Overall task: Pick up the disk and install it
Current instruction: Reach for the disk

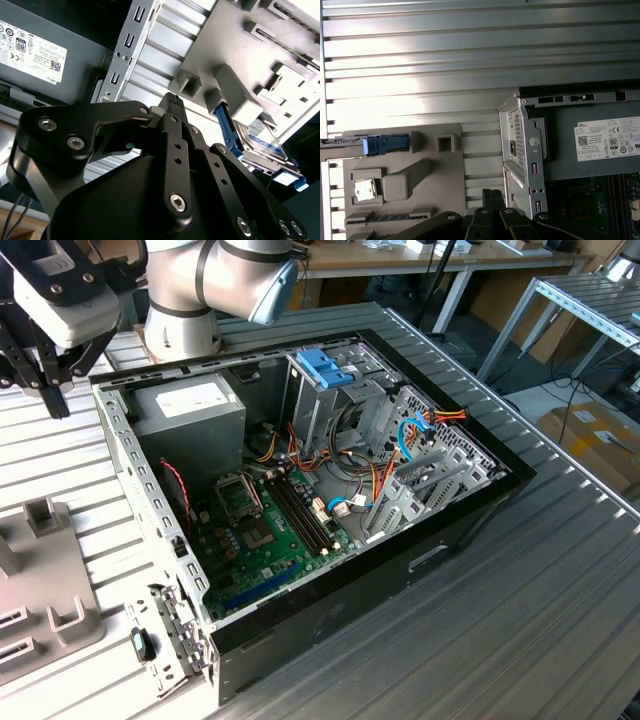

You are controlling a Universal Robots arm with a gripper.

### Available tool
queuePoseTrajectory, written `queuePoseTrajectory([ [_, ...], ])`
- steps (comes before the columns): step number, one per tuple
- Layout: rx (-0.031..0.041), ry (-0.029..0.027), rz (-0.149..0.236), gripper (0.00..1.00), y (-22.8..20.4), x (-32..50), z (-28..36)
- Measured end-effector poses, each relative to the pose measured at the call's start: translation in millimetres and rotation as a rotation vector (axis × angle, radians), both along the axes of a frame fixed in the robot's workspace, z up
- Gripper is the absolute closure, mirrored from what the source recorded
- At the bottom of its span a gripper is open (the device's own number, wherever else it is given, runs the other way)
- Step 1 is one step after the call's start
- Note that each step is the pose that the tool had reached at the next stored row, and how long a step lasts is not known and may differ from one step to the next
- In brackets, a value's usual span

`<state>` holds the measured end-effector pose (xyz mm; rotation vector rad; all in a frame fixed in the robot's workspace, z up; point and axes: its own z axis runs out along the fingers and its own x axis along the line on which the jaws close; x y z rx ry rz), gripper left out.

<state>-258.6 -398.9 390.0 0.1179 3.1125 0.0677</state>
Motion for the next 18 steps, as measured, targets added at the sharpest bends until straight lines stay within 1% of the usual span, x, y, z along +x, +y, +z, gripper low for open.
queuePoseTrajectory([
  [9,-0.0001,0.0001,0.0,0.89,0.0,-4.9,-0.4],
  [18,0.0,0.0,0.0,0.89,0.0,-7.7,-0.6],
])
